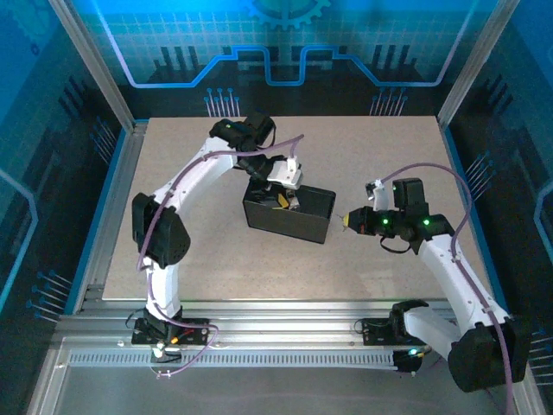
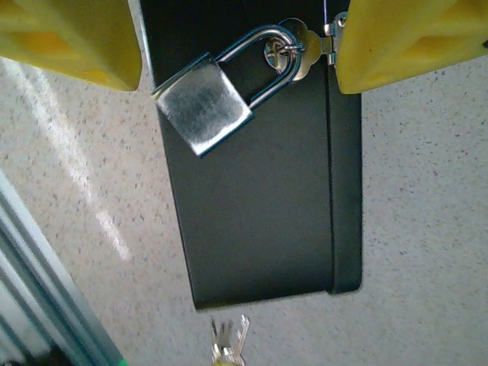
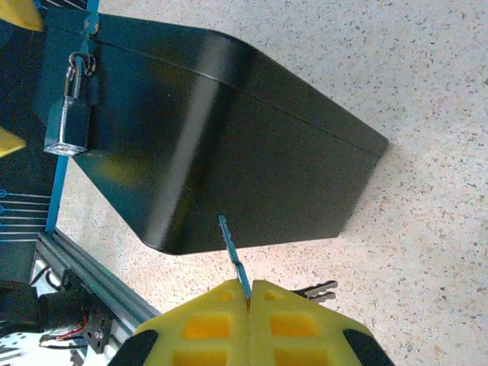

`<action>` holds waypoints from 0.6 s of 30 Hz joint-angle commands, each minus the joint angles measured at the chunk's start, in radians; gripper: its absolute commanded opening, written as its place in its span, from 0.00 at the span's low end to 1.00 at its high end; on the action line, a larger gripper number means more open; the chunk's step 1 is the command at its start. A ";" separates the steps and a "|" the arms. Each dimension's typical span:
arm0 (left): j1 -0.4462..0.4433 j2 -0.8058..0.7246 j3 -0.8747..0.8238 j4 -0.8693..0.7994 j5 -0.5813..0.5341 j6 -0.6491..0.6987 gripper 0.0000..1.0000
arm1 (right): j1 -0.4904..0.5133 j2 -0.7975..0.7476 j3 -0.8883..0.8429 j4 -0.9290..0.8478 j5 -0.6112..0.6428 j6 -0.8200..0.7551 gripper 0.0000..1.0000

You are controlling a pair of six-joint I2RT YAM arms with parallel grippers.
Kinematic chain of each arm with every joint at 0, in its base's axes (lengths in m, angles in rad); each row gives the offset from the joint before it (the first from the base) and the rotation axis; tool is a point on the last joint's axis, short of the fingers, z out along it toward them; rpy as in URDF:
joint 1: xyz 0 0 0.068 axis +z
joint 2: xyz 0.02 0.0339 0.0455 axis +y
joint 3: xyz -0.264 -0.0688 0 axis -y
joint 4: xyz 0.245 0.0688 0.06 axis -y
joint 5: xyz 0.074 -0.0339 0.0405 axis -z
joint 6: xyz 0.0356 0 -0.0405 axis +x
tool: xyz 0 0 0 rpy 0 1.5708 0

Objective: Unlock the padlock with the key

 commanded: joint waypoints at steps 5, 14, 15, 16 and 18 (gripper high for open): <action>-0.022 0.043 0.080 -0.064 -0.033 0.225 0.69 | 0.002 0.040 0.052 -0.023 -0.045 -0.030 0.00; -0.047 0.104 0.130 -0.129 -0.038 0.298 0.61 | -0.012 0.029 0.044 -0.039 -0.049 -0.038 0.00; -0.048 0.113 0.142 -0.140 -0.042 0.298 0.60 | -0.014 0.027 0.045 -0.040 -0.051 -0.040 0.00; -0.046 0.116 0.145 -0.142 -0.047 0.302 0.59 | -0.017 0.025 0.048 -0.042 -0.055 -0.041 0.00; -0.047 0.118 0.146 -0.141 -0.054 0.304 0.58 | -0.023 0.025 0.049 -0.044 -0.062 -0.041 0.00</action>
